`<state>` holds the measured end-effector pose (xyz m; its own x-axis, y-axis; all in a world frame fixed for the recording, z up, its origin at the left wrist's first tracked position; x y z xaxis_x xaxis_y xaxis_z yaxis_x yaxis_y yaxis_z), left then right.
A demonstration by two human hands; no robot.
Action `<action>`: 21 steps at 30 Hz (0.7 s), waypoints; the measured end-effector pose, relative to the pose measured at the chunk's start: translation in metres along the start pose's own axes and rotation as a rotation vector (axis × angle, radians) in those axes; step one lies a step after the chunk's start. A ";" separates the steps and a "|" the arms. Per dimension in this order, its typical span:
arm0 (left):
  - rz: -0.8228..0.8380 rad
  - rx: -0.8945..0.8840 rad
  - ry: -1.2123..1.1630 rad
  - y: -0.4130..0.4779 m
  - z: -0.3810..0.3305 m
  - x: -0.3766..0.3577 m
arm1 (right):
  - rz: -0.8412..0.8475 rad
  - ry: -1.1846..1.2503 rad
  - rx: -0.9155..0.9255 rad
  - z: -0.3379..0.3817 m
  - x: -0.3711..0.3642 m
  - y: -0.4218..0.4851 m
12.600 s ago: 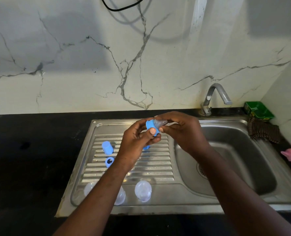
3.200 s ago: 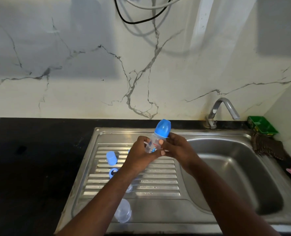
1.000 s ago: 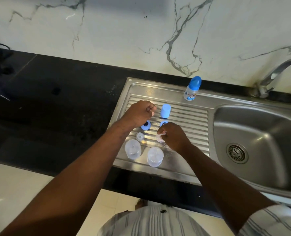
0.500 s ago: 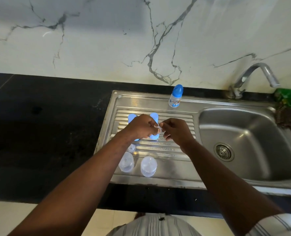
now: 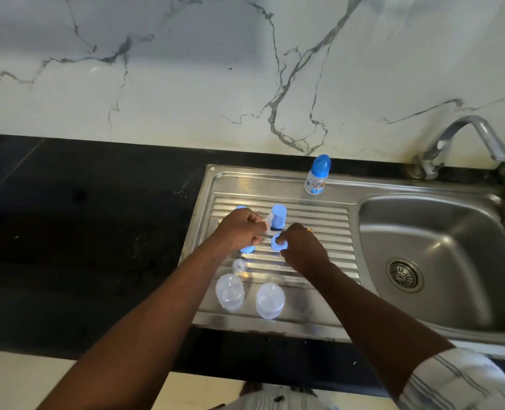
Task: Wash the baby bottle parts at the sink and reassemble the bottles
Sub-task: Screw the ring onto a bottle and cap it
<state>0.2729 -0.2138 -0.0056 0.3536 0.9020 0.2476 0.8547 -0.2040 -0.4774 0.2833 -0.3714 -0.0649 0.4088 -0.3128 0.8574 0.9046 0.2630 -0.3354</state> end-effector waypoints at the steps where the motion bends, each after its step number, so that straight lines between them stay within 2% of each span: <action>1: -0.004 -0.007 -0.049 -0.003 0.001 0.002 | 0.008 -0.017 -0.006 0.000 -0.003 0.002; 3: -0.004 -0.031 -0.163 -0.011 -0.003 0.005 | 0.012 -0.038 0.003 0.000 -0.007 0.004; 5: -0.011 -0.070 -0.250 -0.017 -0.005 0.012 | -0.028 0.040 0.015 0.000 -0.003 0.004; 10: -0.094 -0.190 -0.377 -0.029 -0.009 0.029 | -0.270 0.570 -0.010 -0.004 0.046 -0.018; 14: -0.123 -0.261 -0.353 -0.034 -0.017 0.027 | -0.302 1.106 0.146 0.010 0.077 -0.049; 16: -0.133 -0.287 -0.323 -0.037 -0.023 0.023 | -0.273 1.166 0.229 0.020 0.087 -0.058; 21: -0.150 -0.342 -0.258 -0.045 -0.042 0.015 | -0.272 1.045 0.305 0.034 0.113 -0.077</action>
<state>0.2558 -0.2072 0.0544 0.1471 0.9877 0.0538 0.9810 -0.1387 -0.1356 0.2552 -0.3957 0.0710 0.2322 -0.9684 0.0912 0.9704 0.2370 0.0457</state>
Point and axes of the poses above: each hand's wrist, its own y-axis towards the middle knuckle, its own x-axis out of the back of the hand, z = x × y, the point moved 9 cm from there along y, towards the middle knuckle, and after that the axes turned 10 degrees about z, right-handed, at the moved point
